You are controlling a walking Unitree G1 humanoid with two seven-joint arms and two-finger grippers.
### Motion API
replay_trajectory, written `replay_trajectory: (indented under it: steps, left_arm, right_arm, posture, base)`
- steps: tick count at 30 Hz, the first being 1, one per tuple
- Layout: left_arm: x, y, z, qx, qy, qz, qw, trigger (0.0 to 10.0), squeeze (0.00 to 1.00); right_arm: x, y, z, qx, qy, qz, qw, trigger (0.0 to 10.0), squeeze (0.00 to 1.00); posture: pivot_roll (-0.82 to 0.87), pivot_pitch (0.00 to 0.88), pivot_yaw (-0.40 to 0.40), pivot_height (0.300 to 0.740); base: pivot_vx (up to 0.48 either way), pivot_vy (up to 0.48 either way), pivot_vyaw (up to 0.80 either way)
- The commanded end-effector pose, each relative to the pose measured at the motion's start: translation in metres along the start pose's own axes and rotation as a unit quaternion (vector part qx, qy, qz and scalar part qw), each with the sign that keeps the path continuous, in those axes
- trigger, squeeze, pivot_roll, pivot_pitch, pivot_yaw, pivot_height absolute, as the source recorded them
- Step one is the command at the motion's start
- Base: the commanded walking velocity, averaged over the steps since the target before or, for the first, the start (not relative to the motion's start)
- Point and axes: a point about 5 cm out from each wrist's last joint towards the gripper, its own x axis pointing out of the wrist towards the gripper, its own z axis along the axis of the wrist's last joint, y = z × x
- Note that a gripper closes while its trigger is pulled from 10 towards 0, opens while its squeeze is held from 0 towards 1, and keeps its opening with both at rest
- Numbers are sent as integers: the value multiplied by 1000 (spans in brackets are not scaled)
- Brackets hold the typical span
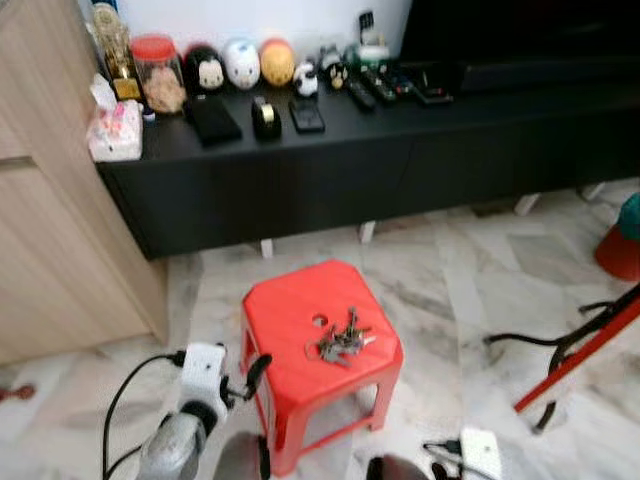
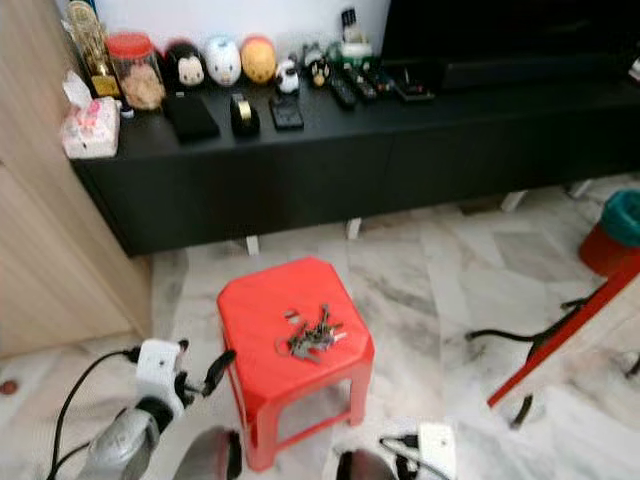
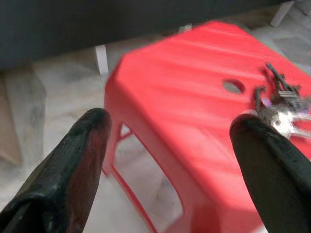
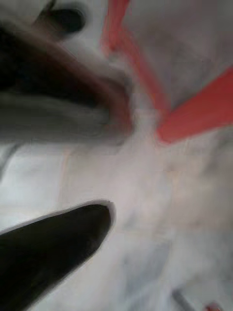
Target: Hang keys on a hook
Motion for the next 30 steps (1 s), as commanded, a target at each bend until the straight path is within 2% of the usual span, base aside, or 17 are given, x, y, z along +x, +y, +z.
replay_trajectory:
  steps: [1,4,9,16,20,21,23,24,26,28,29,30]
  left_arm:
    - [-2,-5,-4,-7,4,-7,1000,10000,0]
    - [-2,-6,-4,-9,4,-12,1000,10000,0]
    - [2,-12,-2,5,11,-75,997,10000,0]
    - [23,-12,3,10,22,-86,996,10000,0]
    - [32,-12,2,2,29,-62,998,10000,0]
    - [33,-7,1,-5,28,-26,999,10000,0]
    - [32,-4,0,-9,26,-12,1000,10000,0]
    - [29,7,0,-16,20,30,999,10000,0]
    - [27,11,0,-18,19,43,999,10000,0]
    - [15,30,-6,-29,17,99,995,10000,0]
    - [5,41,-13,-31,24,125,991,10000,0]
    - [5,41,-13,-31,24,125,991,10000,0]
  right_arm:
    - [-4,-7,-14,6,23,-9,1000,10000,0]
    - [-4,-6,-14,6,24,-9,1000,10000,0]
    - [-4,-7,-15,5,26,-9,1000,10000,0]
    - [-5,-10,-18,1,29,-11,1000,10000,0]
    - [-6,-13,-19,4,28,-15,999,10000,0]
    - [-7,-16,-20,9,27,-22,999,10000,0]
    - [-7,-17,-21,10,27,-24,999,10000,0]
    - [-8,-18,-21,11,27,-26,999,10000,0]
    - [-8,-18,-21,11,27,-26,999,10000,0]
    - [-7,-18,-19,5,23,-23,999,10000,0]
    - [-7,-16,-16,2,15,-20,1000,10000,0]
    - [-7,-16,-16,2,15,-20,1000,10000,0]
  posture:
    - [109,112,-66,620]
    - [108,112,-66,620]
    - [111,117,-71,620]
    - [103,131,-73,620]
    - [78,137,-67,620]
    - [74,137,-66,620]
    - [76,137,-66,620]
    - [80,138,-67,620]
    - [80,138,-67,620]
    - [95,135,-70,620]
    - [99,132,-71,620]
    - [99,132,-71,620]
  base:
    - [0,0,0]
    - [0,0,0]
    - [0,0,0]
    - [0,0,0]
    - [0,0,0]
    - [0,0,0]
    - [0,0,0]
    - [0,0,0]
    - [0,0,0]
    - [0,0,0]
    - [0,0,0]
    - [0,0,0]
